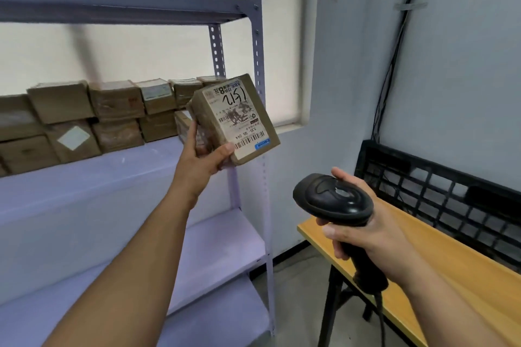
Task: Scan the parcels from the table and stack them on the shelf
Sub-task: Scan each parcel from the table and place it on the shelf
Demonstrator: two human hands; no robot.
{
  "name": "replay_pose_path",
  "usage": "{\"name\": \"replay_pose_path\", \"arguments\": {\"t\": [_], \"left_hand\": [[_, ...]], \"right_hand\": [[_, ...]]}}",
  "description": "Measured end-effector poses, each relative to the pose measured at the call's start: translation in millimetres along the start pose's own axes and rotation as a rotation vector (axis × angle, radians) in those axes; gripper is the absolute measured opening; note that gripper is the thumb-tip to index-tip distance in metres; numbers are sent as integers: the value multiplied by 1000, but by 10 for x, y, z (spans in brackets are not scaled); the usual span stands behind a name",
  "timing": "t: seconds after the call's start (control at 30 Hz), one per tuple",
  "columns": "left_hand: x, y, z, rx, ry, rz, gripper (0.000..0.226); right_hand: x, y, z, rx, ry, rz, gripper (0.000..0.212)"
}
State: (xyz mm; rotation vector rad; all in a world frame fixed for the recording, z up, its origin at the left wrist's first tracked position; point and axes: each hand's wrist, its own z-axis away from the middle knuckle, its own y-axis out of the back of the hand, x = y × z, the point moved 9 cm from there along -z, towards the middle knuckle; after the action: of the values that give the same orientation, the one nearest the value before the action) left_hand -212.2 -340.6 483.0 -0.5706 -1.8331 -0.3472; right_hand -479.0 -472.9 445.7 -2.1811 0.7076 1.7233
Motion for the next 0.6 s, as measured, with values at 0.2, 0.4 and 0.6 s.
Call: {"name": "replay_pose_path", "arguments": {"t": [0.2, 0.4, 0.6], "left_hand": [[283, 377, -457, 113, 21, 0, 71], [345, 569, -957, 175, 58, -56, 47], [210, 555, -1273, 173, 143, -123, 59]], "right_hand": [[-112, -145, -266, -4, 22, -6, 92], [-29, -202, -460, 8, 10, -11, 91], [61, -224, -567, 30, -22, 4, 97]]}}
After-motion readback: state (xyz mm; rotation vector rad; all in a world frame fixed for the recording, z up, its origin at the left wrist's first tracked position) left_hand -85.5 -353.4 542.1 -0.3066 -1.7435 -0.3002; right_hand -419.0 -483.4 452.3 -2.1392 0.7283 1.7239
